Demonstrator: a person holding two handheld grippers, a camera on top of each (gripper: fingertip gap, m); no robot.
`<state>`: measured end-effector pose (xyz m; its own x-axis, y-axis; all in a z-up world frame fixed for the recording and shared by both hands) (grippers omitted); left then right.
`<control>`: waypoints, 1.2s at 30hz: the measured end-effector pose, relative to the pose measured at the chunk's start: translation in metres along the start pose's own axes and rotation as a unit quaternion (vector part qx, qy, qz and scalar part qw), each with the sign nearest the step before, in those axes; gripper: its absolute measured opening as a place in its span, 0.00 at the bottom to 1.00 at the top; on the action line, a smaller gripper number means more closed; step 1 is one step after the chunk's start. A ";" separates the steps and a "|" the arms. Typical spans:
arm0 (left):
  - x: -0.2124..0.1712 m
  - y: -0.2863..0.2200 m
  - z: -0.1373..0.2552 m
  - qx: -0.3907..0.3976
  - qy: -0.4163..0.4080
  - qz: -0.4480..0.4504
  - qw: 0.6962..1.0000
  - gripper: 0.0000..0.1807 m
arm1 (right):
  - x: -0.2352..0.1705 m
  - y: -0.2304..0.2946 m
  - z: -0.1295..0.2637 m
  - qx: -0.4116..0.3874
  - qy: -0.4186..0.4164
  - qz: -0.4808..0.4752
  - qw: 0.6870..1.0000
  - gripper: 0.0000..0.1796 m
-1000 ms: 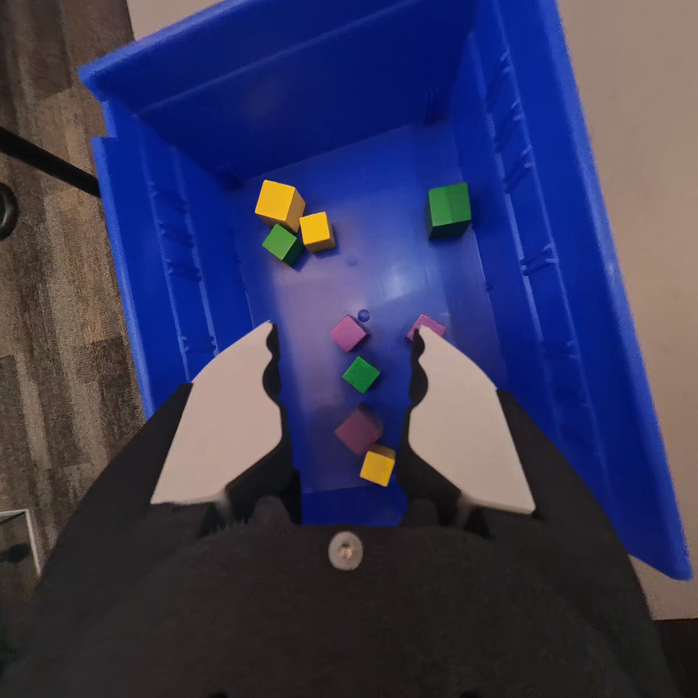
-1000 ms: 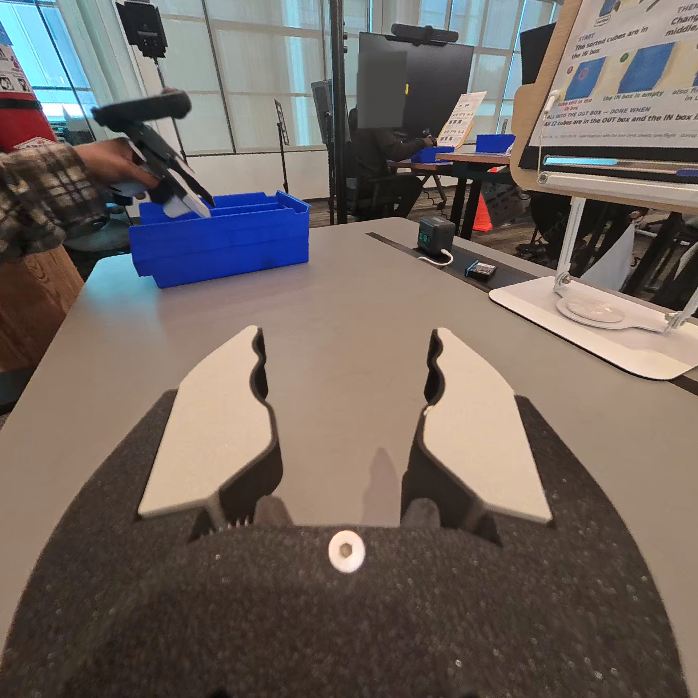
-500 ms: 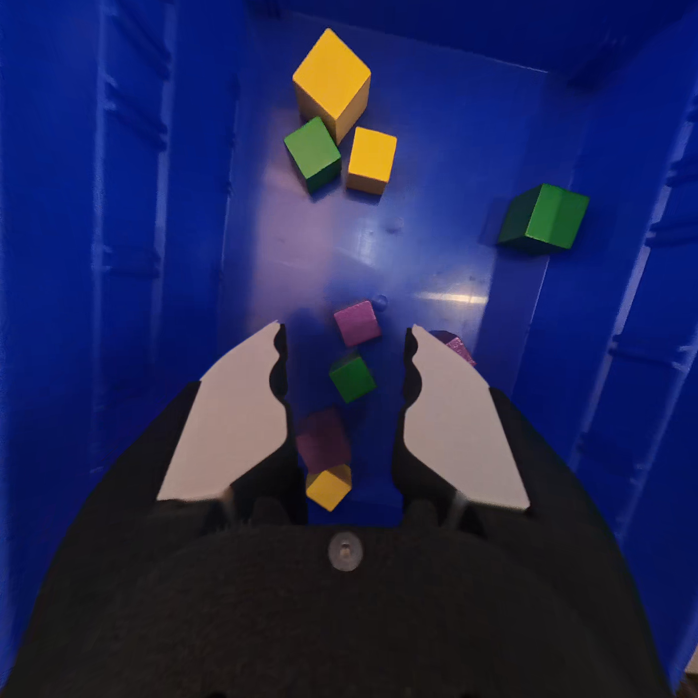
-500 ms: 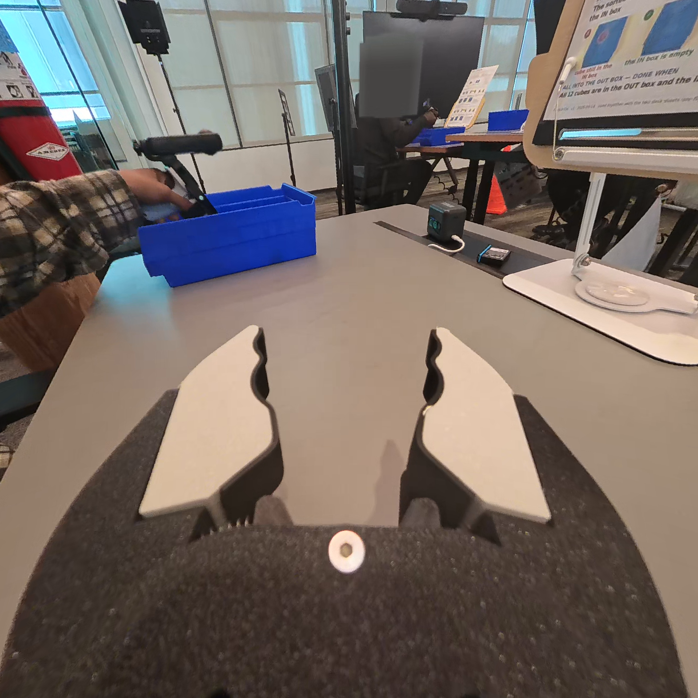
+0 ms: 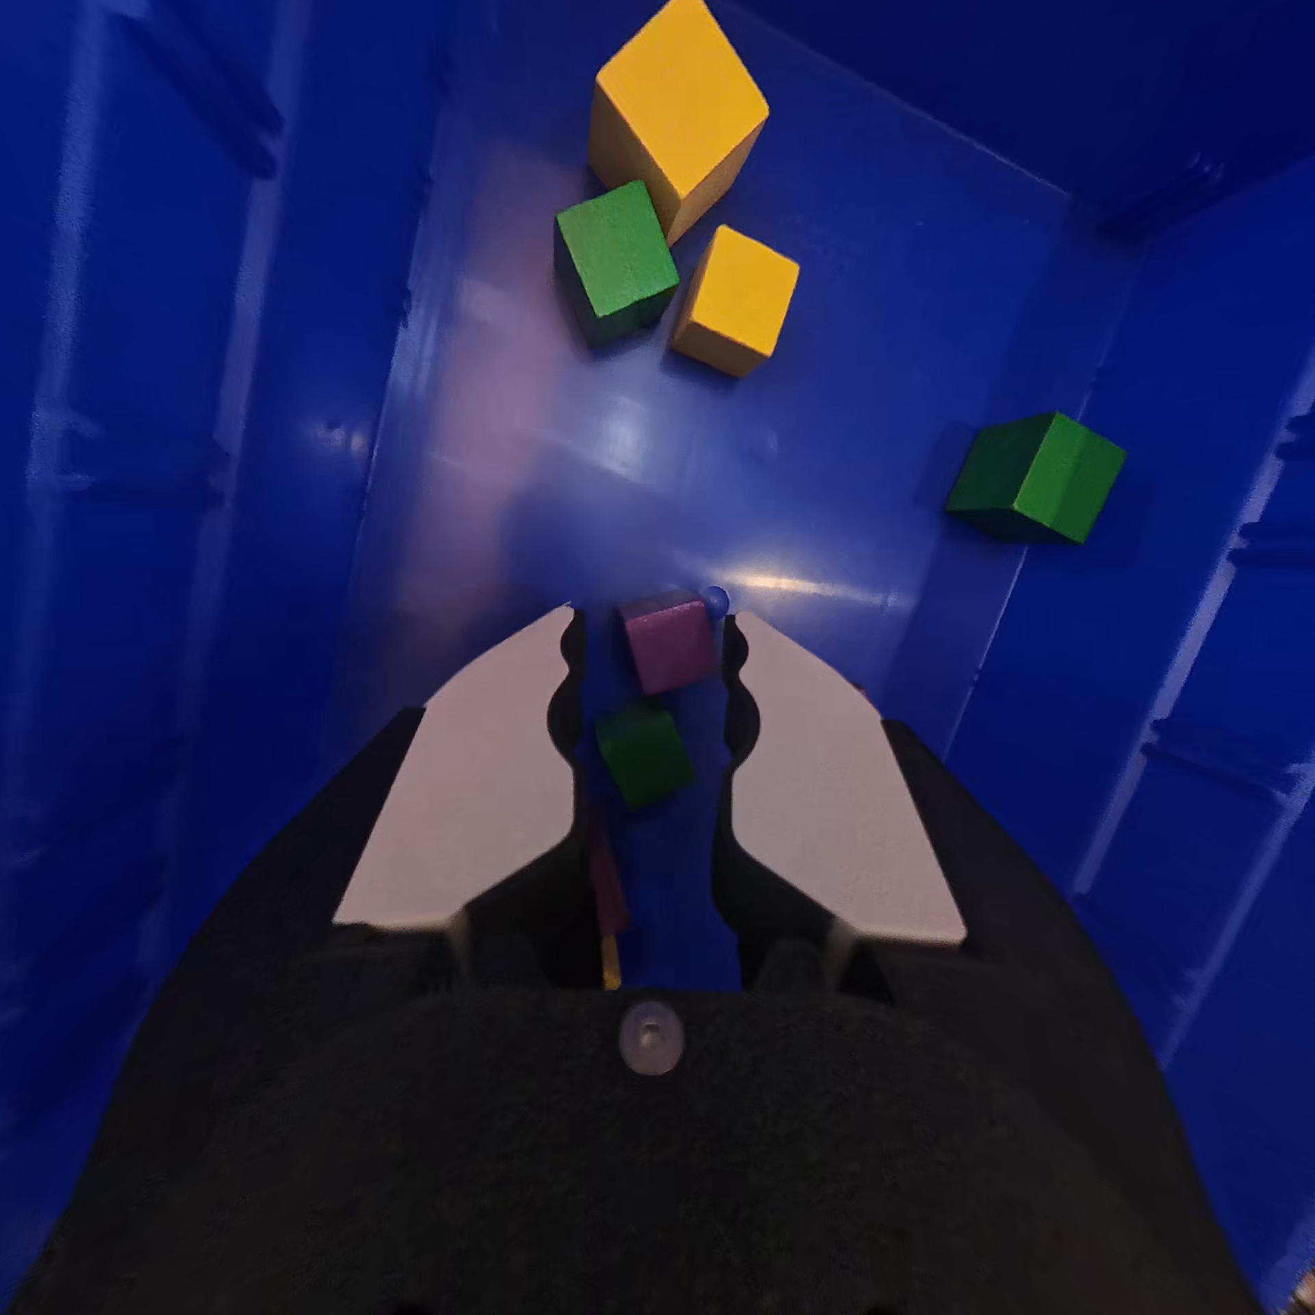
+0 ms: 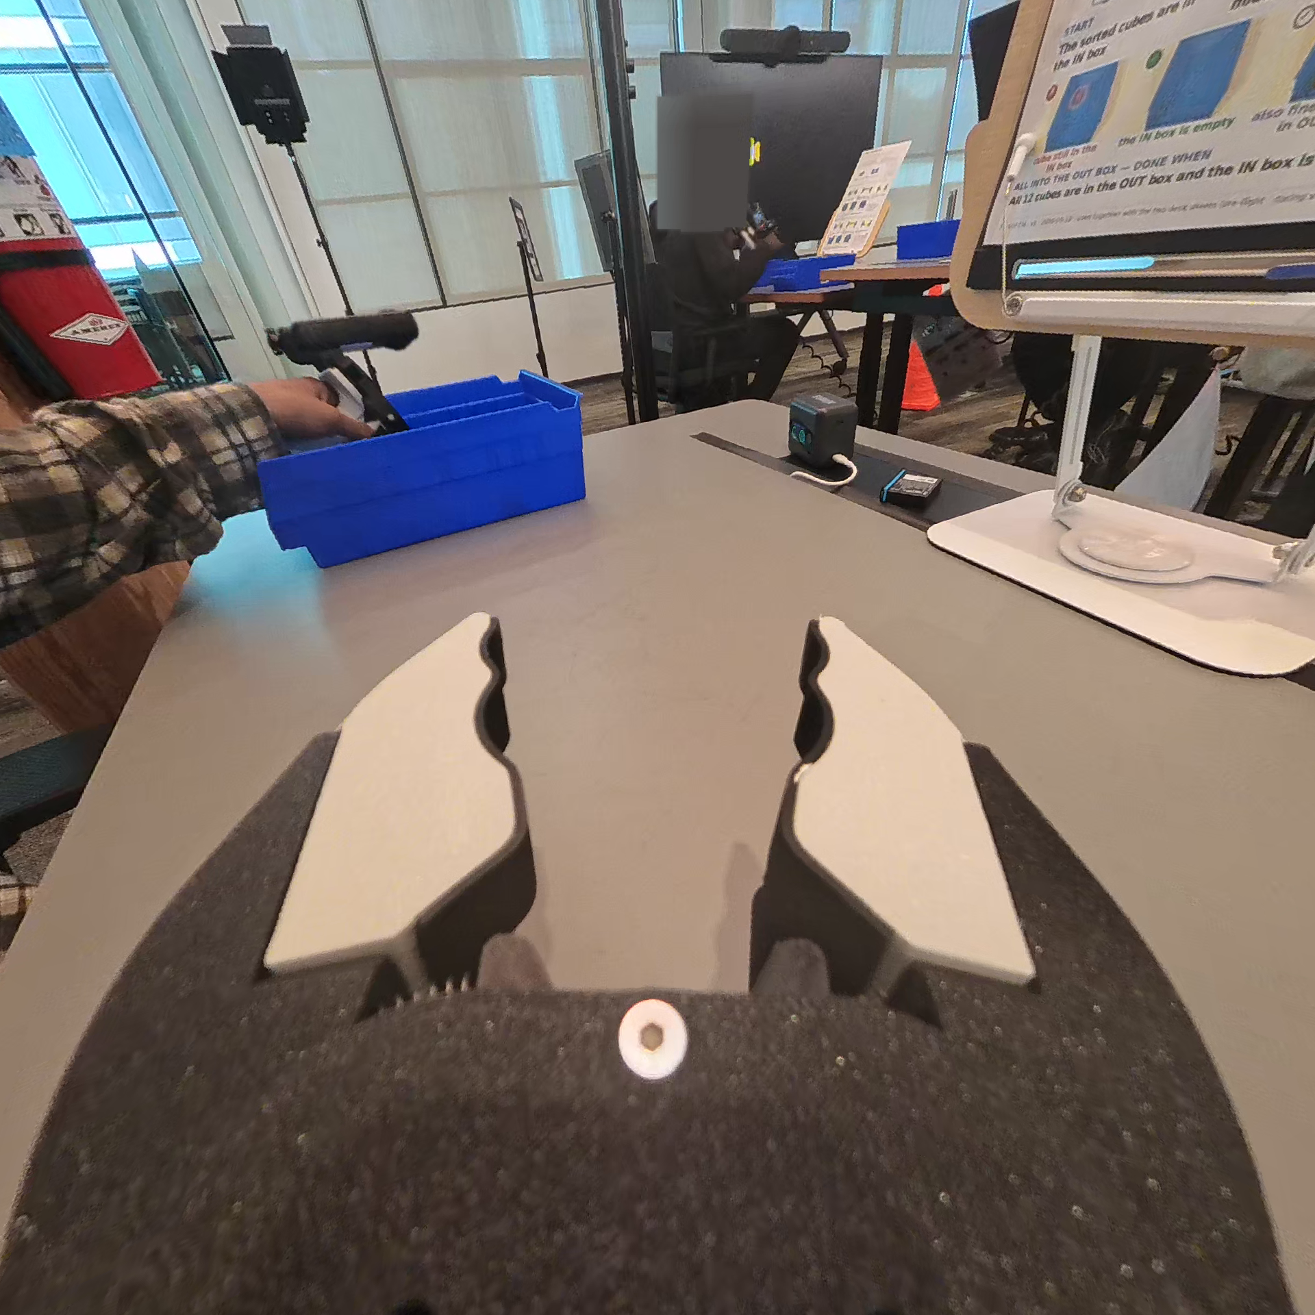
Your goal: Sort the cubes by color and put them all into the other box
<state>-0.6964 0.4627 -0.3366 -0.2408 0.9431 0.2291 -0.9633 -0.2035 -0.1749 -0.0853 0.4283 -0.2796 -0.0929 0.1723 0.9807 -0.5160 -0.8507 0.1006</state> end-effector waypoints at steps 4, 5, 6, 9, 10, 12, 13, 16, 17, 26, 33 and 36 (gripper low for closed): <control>0.001 0.002 -0.001 0.010 0.008 -0.017 1.000 0.13 | 0.001 -0.001 0.001 0.000 -0.002 -0.002 1.000 0.43; 0.001 0.003 0.000 0.014 0.012 -0.023 1.000 0.12 | 0.001 -0.001 0.002 0.001 -0.004 -0.002 1.000 0.43; 0.001 0.003 0.002 0.018 0.014 -0.033 0.999 0.12 | 0.001 -0.001 0.002 0.001 -0.004 -0.002 1.000 0.42; 0.010 -0.005 0.023 0.027 -0.019 -0.083 0.996 0.12 | 0.001 -0.002 0.002 0.005 -0.003 -0.003 1.000 0.41; 0.016 -0.014 0.036 0.017 -0.048 -0.110 0.993 0.12 | 0.000 -0.002 0.002 0.007 -0.003 -0.004 1.000 0.41; 0.025 -0.045 0.066 -0.025 -0.119 -0.179 0.976 0.12 | -0.002 -0.002 0.000 0.014 0.002 -0.008 1.000 0.40; 0.028 -0.065 0.083 -0.047 -0.159 -0.218 0.962 0.12 | -0.003 -0.003 -0.002 0.017 0.006 -0.011 1.000 0.40; 0.022 -0.145 0.129 -0.143 -0.283 -0.352 0.881 0.12 | -0.008 -0.009 -0.004 -0.004 0.032 0.000 0.999 0.38; 0.013 -0.176 0.141 -0.182 -0.320 -0.402 0.839 0.12 | -0.008 -0.011 -0.004 -0.021 0.040 0.007 0.999 0.38; -0.089 -0.376 0.111 -0.455 -0.418 -0.577 0.534 0.12 | 0.052 0.015 0.002 0.106 0.033 -0.147 0.983 0.37; -0.118 -0.408 0.080 -0.532 -0.431 -0.565 0.461 0.12 | 0.046 0.033 -0.018 0.344 -0.009 -0.484 0.804 0.31; -0.123 -0.410 0.074 -0.514 -0.430 -0.584 0.459 0.12 | 0.036 0.039 -0.033 0.367 0.008 -0.516 0.774 0.30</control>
<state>-0.2806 0.4109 -0.2221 -0.0150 -0.2907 0.9567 -0.0380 0.9563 0.2900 -0.1366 0.4173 -0.2463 0.0322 0.9496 0.3118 0.2990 -0.3068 0.9036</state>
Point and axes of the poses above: each gripper's, where its closed fingertips meet, z back along the fingers, x out of its top, y = z × x across the jaws, the point moved 7 cm from there along z, back along the fingers, and after that the axes turned 7 degrees about y, right-handed, at the moved point
